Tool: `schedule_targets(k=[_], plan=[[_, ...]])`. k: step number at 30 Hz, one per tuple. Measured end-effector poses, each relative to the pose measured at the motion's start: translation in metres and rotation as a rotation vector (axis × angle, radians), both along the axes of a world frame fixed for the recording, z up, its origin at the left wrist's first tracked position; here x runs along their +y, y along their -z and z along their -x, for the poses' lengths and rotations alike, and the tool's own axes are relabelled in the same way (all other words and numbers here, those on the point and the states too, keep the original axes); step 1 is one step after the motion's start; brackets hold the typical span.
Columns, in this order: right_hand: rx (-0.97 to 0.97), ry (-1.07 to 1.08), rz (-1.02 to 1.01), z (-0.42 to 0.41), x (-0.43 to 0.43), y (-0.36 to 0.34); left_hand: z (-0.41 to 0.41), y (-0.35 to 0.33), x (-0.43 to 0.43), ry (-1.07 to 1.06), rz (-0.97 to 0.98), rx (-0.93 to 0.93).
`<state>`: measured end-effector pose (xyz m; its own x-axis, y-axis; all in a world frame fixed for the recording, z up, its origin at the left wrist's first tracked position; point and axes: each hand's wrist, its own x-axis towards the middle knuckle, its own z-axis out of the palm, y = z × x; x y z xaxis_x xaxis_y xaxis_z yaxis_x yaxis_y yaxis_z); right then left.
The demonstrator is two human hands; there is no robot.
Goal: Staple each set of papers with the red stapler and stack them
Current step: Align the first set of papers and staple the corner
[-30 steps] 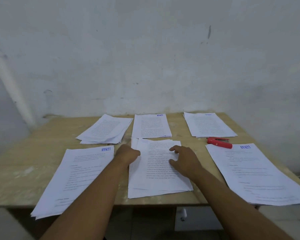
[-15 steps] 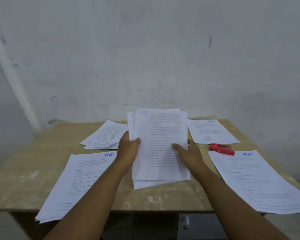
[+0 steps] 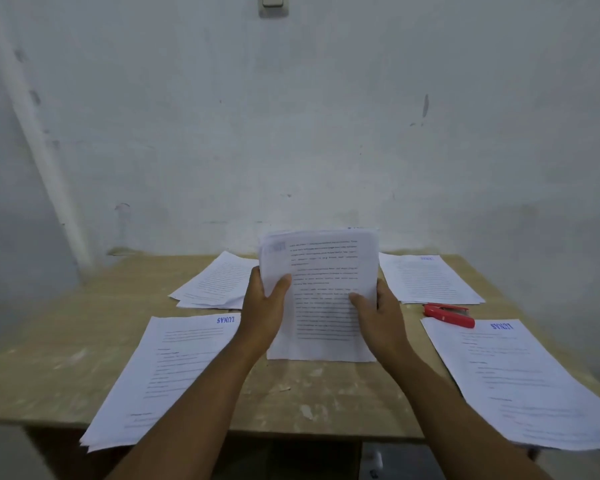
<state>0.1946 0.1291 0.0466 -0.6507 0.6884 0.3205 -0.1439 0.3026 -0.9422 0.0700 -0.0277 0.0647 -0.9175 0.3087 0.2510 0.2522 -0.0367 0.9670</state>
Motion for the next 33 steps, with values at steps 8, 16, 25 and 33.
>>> schedule_targets(k=[8, 16, 25, 33], plan=[[0.029, 0.028, 0.039, 0.002, -0.010, 0.007, -0.001, 0.012, 0.002, -0.054, -0.019, 0.042], [-0.037, 0.035, 0.006, 0.000, -0.009, 0.006, 0.003, 0.011, 0.006, -0.078, 0.052, 0.052], [-0.435, 0.008, 0.023, 0.001, 0.026, 0.005, 0.012, 0.032, 0.000, -0.052, 0.483, -0.015], [-0.747, -0.021, -0.363, 0.003, 0.041, 0.046, 0.018, 0.080, 0.006, -0.130, 0.994, 0.101]])
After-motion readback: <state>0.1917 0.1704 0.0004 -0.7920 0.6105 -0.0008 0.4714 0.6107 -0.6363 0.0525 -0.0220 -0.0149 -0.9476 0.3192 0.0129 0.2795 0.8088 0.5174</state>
